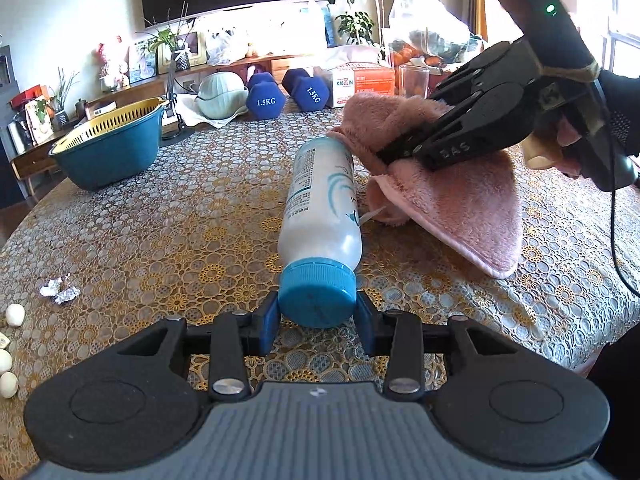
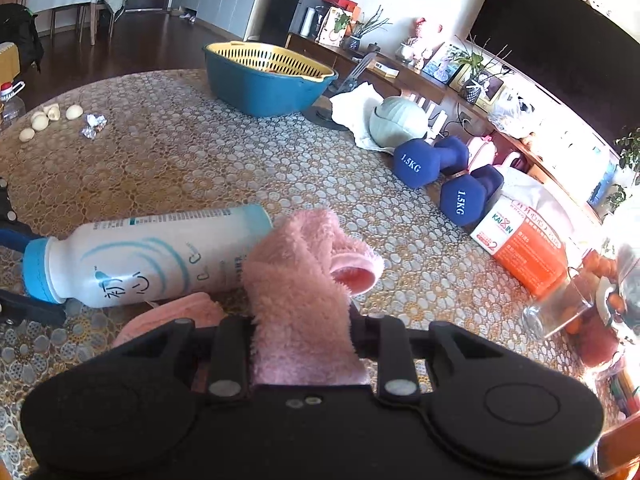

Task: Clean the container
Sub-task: 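Lower the bottle onto the table and open the left gripper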

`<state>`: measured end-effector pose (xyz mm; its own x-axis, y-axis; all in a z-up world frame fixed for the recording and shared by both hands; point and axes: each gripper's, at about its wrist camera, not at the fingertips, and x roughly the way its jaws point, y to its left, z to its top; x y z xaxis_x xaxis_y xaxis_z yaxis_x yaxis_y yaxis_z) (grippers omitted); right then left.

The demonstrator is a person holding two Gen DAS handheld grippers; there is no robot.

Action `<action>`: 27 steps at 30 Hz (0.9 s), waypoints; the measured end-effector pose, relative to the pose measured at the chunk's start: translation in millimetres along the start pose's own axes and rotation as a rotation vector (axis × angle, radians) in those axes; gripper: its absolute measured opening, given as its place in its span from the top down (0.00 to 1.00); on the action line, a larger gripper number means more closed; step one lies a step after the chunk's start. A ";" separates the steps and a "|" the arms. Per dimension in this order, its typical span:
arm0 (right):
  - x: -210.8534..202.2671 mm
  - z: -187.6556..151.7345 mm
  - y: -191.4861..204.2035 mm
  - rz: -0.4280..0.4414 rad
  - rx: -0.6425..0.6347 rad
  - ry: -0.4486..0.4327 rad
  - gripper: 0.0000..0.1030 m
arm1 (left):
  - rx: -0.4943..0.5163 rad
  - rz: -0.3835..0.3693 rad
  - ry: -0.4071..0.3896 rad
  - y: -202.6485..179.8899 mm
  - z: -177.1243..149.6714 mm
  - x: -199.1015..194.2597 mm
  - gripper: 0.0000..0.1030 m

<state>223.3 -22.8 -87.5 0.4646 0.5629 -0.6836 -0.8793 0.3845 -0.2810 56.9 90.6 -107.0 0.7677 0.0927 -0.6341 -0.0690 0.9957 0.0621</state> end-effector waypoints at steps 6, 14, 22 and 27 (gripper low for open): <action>-25.5 -4.4 -5.8 0.001 0.051 -0.035 0.74 | 0.002 0.012 0.000 -2.7 2.5 -4.4 0.59; -37.4 -30.8 -18.2 -0.018 0.192 0.006 0.66 | -0.016 0.018 -0.001 -7.9 2.7 -15.7 0.37; -66.2 -42.8 -25.9 -0.063 0.291 -0.052 0.45 | -0.040 0.025 -0.024 -12.5 8.5 -30.4 0.23; -91.2 -56.8 -24.2 -0.068 0.360 -0.096 0.44 | -0.051 0.031 -0.045 -19.3 11.8 -41.2 0.19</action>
<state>196.3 -125.0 -56.7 0.5437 0.5866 -0.6003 -0.7607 0.6466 -0.0571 34.0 67.5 -73.0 0.7925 0.1243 -0.5971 -0.1243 0.9914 0.0413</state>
